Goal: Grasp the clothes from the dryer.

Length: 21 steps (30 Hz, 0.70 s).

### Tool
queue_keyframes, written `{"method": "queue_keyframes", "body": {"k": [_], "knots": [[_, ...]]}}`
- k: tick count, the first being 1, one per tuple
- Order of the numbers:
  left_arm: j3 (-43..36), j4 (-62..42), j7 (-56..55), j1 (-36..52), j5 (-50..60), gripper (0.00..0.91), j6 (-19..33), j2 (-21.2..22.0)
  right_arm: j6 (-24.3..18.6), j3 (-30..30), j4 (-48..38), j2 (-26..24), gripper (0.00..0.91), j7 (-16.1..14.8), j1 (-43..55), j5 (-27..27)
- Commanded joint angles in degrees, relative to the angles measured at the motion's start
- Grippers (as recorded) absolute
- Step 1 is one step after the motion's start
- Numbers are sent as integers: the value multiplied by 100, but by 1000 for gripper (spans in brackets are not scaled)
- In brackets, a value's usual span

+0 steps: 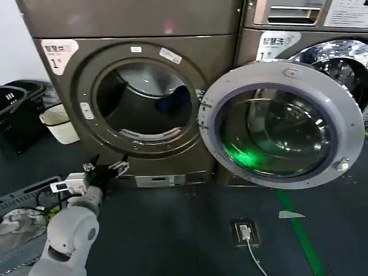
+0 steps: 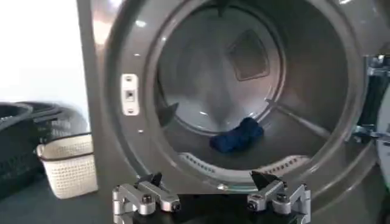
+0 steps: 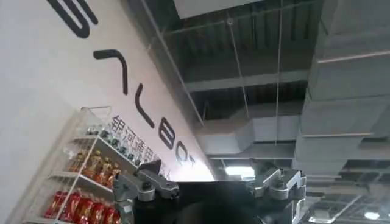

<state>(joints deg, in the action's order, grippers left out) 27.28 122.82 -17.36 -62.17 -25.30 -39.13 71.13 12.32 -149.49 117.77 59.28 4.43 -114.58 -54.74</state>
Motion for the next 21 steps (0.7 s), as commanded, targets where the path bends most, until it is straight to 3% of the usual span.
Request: {"method": "queue_keyframes", "body": {"k": [1, 21], "knots": [[-2, -2, 4, 19, 3, 907, -5, 3, -196, 19, -1, 13, 907, -69, 14, -25], [-370, -247, 45, 382, 89, 907, 4, -3, -364, 39, -19, 63, 907, -174, 17, -22]]}}
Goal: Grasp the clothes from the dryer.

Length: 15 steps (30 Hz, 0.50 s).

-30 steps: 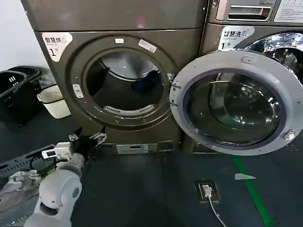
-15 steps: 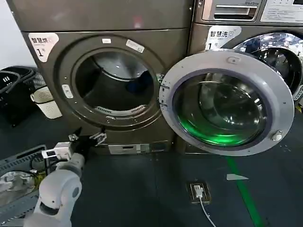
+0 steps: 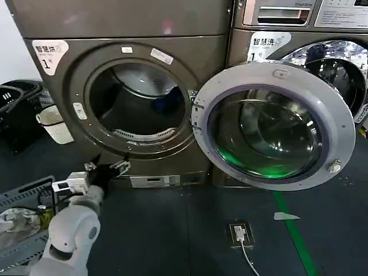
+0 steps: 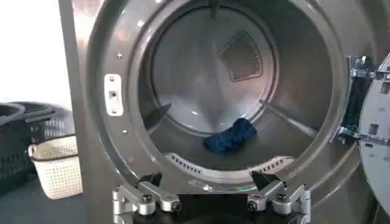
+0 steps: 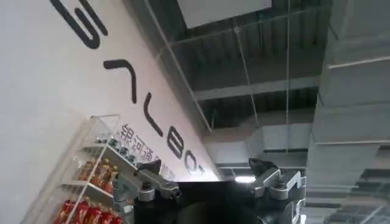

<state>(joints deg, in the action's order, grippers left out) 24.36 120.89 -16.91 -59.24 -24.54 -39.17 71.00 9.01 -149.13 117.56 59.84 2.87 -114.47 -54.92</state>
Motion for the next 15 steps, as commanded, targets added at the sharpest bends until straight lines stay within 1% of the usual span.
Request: {"method": "queue_keyframes", "body": {"k": [1, 15], "knots": [[-76, -58, -2, 94, 13, 907, 10, 6, -41, 0, 0, 8, 907, -27, 6, -5], [-114, -78, 5, 135, 9, 907, 4, 3, -81, -20, -16, -1, 907, -46, -8, -9]]}}
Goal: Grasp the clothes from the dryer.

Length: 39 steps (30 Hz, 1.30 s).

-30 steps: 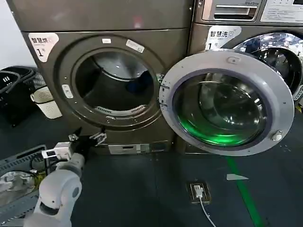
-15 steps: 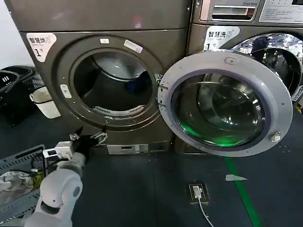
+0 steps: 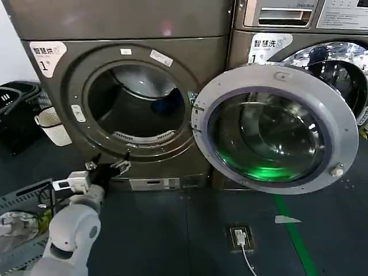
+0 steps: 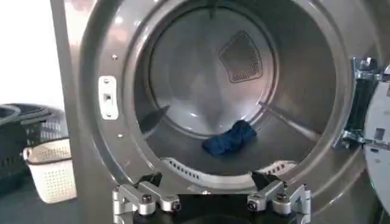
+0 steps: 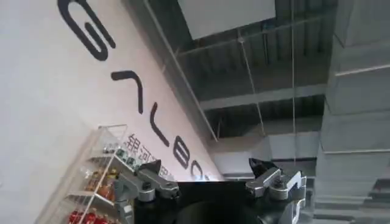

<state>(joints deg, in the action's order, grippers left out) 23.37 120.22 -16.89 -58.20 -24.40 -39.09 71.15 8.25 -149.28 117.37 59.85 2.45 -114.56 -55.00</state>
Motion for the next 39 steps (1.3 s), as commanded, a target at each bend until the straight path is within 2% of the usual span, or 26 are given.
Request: {"method": "queue_keyframes", "body": {"k": [1, 39], "knots": [[-17, -13, 4, 37, -5, 907, -5, -13, -7, -13, -2, -2, 907, -6, -2, -3], [-28, -14, 24, 18, 12, 907, 0, 20, -51, -35, 0, -9, 907, -97, -18, -12]]}}
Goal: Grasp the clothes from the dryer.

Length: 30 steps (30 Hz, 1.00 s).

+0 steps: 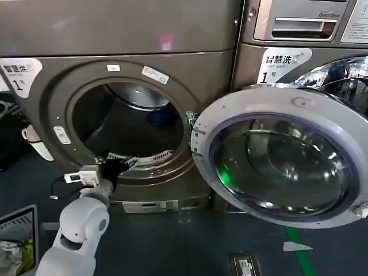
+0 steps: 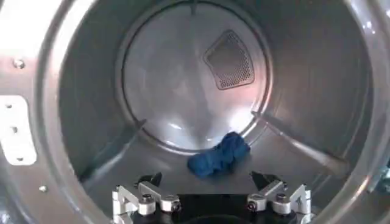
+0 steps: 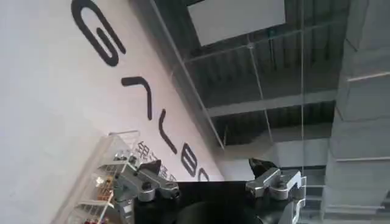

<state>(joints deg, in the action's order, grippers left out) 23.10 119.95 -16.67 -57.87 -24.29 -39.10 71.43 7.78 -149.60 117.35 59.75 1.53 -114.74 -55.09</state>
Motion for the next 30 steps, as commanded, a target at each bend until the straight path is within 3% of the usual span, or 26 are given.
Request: {"method": "queue_keyframes", "body": {"k": [1, 30], "knots": [[-7, 13, 6, -13, 3, 907, -1, -9, -5, -1, 1, 1, 907, -9, 3, -1], [-82, -86, 9, 106, 8, 907, 0, 12, -18, -59, -8, 10, 907, -49, -26, -20]]}}
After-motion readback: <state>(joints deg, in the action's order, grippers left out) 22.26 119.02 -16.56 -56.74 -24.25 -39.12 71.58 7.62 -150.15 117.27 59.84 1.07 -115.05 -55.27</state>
